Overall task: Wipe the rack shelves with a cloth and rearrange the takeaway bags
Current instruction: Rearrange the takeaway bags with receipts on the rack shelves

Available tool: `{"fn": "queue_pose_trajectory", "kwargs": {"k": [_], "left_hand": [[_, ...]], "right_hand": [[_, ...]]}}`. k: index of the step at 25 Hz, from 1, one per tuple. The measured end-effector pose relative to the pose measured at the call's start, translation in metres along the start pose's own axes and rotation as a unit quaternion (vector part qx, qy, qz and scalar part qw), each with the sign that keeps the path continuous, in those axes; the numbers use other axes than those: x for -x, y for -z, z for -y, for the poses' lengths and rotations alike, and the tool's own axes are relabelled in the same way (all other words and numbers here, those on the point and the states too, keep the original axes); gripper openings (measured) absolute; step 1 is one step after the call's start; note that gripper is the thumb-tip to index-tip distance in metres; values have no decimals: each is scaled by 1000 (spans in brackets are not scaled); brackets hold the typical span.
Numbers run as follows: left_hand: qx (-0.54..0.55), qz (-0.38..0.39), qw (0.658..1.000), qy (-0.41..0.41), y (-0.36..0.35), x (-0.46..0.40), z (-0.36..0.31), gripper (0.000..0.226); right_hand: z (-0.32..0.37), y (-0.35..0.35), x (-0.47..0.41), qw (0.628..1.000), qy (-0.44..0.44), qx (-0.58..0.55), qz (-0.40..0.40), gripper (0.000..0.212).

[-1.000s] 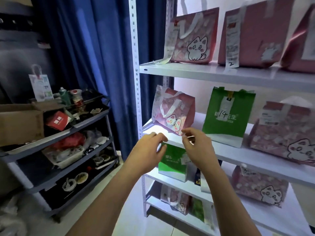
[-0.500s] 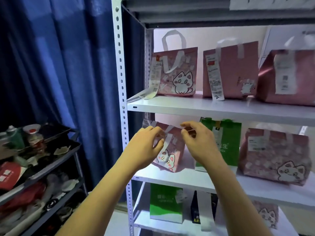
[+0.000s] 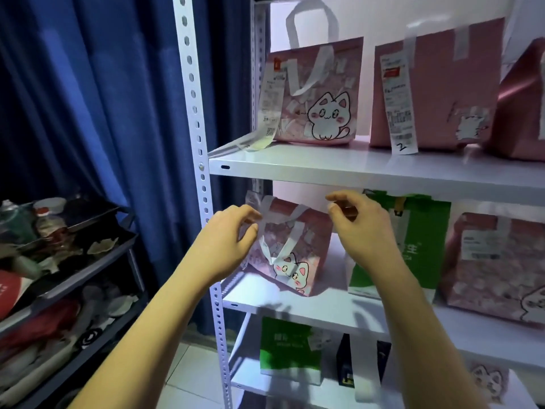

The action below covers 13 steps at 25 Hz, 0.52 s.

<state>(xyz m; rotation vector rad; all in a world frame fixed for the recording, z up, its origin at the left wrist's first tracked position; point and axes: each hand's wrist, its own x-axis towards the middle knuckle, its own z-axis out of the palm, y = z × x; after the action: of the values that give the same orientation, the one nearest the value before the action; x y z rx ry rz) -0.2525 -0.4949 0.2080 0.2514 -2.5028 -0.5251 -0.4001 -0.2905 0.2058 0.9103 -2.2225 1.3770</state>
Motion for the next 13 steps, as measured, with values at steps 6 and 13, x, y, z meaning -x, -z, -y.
{"fn": "queue_pose_trajectory", "kwargs": {"k": [6, 13], "left_hand": [[-4, 18, 998, 56, -35, 17, 47, 29], [34, 76, 992, 100, -76, 45, 90, 27]], "right_hand": [[-50, -29, 22, 997, -73, 19, 24, 17], [-93, -83, 58, 985, -166, 42, 23, 17]]}}
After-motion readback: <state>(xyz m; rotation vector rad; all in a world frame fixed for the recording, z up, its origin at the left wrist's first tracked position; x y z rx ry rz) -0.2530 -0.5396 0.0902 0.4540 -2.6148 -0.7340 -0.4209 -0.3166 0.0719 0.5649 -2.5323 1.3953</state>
